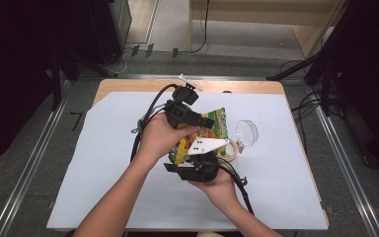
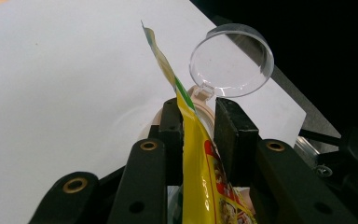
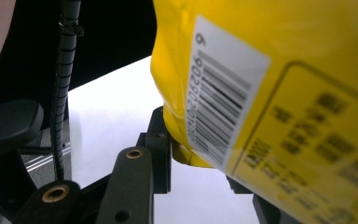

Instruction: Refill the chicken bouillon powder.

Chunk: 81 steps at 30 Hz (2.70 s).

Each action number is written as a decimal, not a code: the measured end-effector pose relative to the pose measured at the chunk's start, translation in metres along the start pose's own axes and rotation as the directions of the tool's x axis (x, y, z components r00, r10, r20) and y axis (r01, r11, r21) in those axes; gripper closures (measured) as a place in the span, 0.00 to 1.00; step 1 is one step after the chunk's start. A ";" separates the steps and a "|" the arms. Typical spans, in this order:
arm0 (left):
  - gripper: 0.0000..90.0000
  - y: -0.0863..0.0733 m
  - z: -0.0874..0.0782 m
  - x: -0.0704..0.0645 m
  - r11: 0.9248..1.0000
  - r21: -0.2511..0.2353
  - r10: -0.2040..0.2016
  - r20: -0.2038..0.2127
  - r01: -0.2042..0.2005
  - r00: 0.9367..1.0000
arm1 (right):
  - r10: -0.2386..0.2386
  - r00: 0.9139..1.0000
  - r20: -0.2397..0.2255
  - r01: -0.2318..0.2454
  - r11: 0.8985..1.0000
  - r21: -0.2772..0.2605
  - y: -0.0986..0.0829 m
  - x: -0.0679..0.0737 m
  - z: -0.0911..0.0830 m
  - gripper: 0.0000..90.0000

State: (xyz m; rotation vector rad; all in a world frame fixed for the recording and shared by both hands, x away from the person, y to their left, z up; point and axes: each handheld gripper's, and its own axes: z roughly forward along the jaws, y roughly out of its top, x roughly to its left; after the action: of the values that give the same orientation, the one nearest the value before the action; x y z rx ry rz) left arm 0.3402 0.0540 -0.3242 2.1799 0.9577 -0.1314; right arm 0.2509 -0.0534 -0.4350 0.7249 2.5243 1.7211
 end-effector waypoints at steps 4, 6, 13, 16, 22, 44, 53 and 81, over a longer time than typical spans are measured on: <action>0.82 0.000 0.000 0.000 1.000 -0.002 -0.002 0.000 0.002 1.000 | -0.001 1.000 0.001 0.001 1.000 0.000 0.000 0.000 0.000 0.76; 0.82 0.000 0.000 0.000 1.000 -0.003 -0.001 0.001 0.001 1.000 | 0.000 1.000 0.001 0.000 1.000 -0.002 0.000 0.000 0.000 0.76; 0.82 0.000 0.001 0.000 1.000 0.000 0.002 0.001 -0.002 1.000 | -0.001 1.000 0.003 0.001 1.000 -0.003 -0.001 0.000 0.000 0.76; 0.82 0.000 0.001 0.000 1.000 0.000 0.000 0.001 0.000 1.000 | 0.000 1.000 0.003 0.000 1.000 -0.003 -0.001 0.000 0.000 0.76; 0.82 0.000 0.001 0.000 1.000 -0.002 0.000 0.002 0.000 1.000 | -0.001 1.000 0.004 0.001 1.000 -0.003 -0.001 0.000 0.000 0.76; 0.82 -0.001 0.002 -0.001 1.000 -0.001 0.004 0.000 -0.004 1.000 | 0.000 1.000 0.007 0.000 1.000 -0.005 -0.002 0.000 0.000 0.76; 0.82 -0.001 0.002 -0.002 1.000 -0.002 0.006 -0.002 -0.006 1.000 | 0.007 1.000 0.003 -0.007 1.000 -0.003 -0.002 -0.001 0.001 0.76; 0.81 0.006 0.001 0.000 1.000 0.011 -0.001 0.003 0.001 1.000 | 0.009 1.000 -0.001 -0.009 1.000 -0.006 0.003 0.000 -0.003 0.76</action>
State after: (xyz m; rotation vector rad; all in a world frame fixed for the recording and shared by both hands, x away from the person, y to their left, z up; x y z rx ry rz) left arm 0.3441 0.0505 -0.3219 2.1889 0.9589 -0.1411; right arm 0.2514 -0.0554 -0.4310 0.7362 2.5186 1.7314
